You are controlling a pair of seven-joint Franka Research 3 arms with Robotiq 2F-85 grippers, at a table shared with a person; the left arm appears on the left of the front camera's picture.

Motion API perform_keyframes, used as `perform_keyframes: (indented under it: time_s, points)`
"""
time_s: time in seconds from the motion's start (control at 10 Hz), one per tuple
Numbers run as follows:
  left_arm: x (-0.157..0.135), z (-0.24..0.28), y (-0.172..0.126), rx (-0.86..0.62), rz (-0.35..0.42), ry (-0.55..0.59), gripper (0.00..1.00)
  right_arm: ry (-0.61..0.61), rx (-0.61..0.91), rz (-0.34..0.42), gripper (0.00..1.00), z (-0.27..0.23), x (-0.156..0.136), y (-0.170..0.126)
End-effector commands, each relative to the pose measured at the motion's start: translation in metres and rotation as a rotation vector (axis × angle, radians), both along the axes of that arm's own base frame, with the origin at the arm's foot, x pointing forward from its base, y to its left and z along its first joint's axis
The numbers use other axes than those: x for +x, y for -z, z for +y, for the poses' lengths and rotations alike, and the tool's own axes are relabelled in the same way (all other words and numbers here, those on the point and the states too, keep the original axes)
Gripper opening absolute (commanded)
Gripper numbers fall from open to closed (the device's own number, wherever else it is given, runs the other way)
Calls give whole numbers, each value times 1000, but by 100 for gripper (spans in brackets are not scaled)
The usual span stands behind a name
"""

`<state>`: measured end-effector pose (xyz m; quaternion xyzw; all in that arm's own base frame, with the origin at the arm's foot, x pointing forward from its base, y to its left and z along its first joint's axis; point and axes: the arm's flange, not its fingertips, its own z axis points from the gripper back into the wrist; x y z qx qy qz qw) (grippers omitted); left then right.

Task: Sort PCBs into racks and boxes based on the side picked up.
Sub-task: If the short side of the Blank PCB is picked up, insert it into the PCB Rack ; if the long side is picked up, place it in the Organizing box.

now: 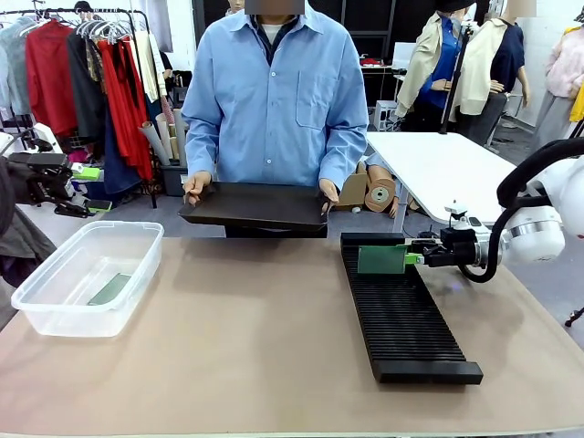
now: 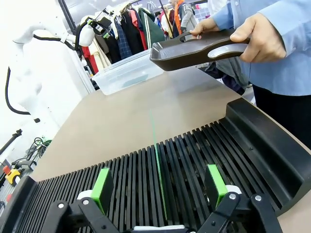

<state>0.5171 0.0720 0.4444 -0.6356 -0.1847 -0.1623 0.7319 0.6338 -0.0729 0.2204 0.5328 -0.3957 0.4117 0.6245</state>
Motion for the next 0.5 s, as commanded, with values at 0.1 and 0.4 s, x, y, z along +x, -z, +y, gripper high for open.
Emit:
perform_keyframes:
  time_s: [0.1, 0.4]
  points:
    - [-1, 0, -2, -2, -3, 2, 100, 0, -1, -11, 100, 0, 1, -3]
    - [-1, 0, -2, -2, -3, 2, 100, 0, -1, -11, 100, 0, 1, -3]
